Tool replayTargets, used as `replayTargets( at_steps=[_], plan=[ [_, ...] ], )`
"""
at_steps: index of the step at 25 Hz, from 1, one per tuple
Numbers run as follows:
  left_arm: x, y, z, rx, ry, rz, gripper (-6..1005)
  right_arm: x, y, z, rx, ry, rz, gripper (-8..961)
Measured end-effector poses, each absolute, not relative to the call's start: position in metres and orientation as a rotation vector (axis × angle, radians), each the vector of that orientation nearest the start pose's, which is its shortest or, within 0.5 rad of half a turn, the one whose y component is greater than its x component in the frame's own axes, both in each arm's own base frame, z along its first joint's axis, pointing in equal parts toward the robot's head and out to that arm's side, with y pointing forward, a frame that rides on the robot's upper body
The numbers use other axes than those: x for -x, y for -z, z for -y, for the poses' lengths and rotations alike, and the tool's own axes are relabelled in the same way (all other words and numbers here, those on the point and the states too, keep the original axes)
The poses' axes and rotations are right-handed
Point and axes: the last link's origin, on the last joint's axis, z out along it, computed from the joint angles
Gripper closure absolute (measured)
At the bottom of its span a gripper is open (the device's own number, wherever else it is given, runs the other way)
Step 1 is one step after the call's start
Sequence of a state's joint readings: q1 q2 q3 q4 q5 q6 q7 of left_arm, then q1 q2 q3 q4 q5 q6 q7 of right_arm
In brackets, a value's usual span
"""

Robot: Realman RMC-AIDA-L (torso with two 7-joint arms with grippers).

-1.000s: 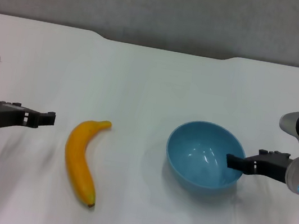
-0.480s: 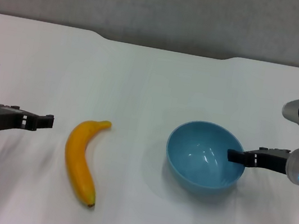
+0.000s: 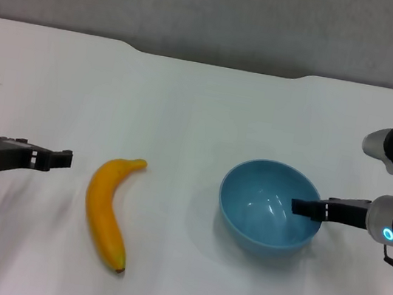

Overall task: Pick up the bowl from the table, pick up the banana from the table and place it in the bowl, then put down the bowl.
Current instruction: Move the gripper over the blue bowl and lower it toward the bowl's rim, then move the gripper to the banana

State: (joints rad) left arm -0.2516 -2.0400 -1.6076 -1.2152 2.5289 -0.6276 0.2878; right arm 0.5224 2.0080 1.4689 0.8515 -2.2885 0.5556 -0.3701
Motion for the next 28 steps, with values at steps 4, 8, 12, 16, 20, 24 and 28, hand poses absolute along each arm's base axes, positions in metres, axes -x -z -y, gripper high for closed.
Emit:
replayTargets(
  at_steps=[4,8,12,16,20,24,28],
  plan=[
    [0.287,-0.01,-0.368,1.912,0.103,1.151,100,-0.272,0.052,-0.396,2.104,-0.022,-1.185,147],
    [0.29,-0.011,-0.366,1.898,0.109,1.163,101,-0.271,0.056,-0.395,2.114,-0.013,-1.157,293],
    [0.292,-0.01,-0.366,1.896,0.106,1.166,101,-0.275,0.055,-0.394,2.101,-0.017,-1.147,464],
    [0.294,-0.008,-0.366,1.897,0.098,1.178,101,-0.282,0.052,-0.392,2.072,-0.03,-1.164,662],
    [0.294,-0.007,-0.365,1.897,0.099,1.181,101,-0.283,0.049,-0.392,2.056,-0.049,-1.173,725],
    [0.294,-0.007,-0.366,1.897,0.099,1.18,101,-0.283,0.048,-0.392,2.055,-0.048,-1.167,789],
    [0.294,-0.007,-0.366,1.898,0.1,1.18,102,-0.283,0.047,-0.393,2.051,-0.053,-1.163,855]
  ],
)
